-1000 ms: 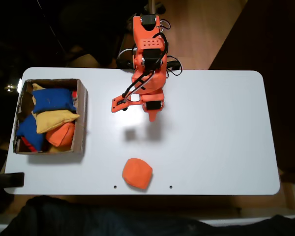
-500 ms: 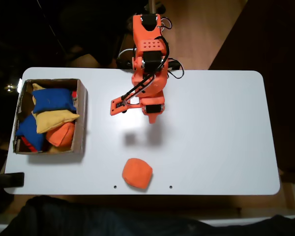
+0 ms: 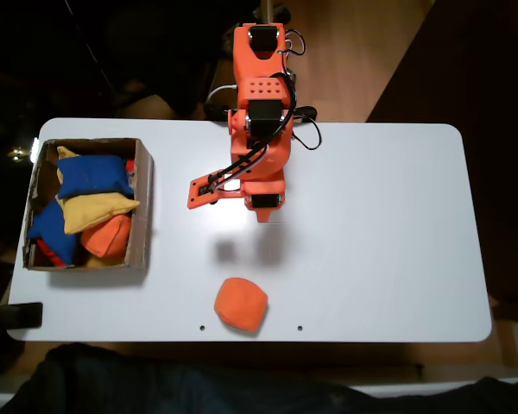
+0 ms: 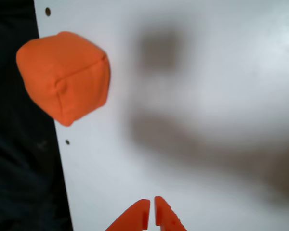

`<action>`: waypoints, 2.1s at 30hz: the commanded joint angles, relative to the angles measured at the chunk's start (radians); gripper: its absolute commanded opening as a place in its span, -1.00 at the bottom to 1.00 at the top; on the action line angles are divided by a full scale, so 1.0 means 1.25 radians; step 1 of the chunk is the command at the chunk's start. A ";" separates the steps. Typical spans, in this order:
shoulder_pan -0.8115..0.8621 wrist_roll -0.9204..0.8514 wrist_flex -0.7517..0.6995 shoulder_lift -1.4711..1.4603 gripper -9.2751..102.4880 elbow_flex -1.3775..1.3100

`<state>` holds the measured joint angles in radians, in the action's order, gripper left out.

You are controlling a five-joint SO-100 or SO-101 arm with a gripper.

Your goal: Grasp a bag and put it in the box.

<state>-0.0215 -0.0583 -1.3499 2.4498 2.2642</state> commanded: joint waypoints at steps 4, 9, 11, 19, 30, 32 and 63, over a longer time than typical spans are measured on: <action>0.015 0.007 0.010 -0.043 -0.83 -0.072; 0.018 0.011 0.010 -0.085 -0.83 -0.101; 0.021 0.012 0.010 -0.103 -0.83 -0.114; 0.031 0.026 0.006 -0.163 -0.83 -0.179; 0.047 0.027 0.010 -0.227 -0.83 -0.263; 0.049 0.026 0.010 -0.236 -0.83 -0.277; 0.108 -0.007 0.071 -0.352 -0.83 -0.453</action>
<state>0.1028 -0.0598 -1.2732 2.0110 1.7533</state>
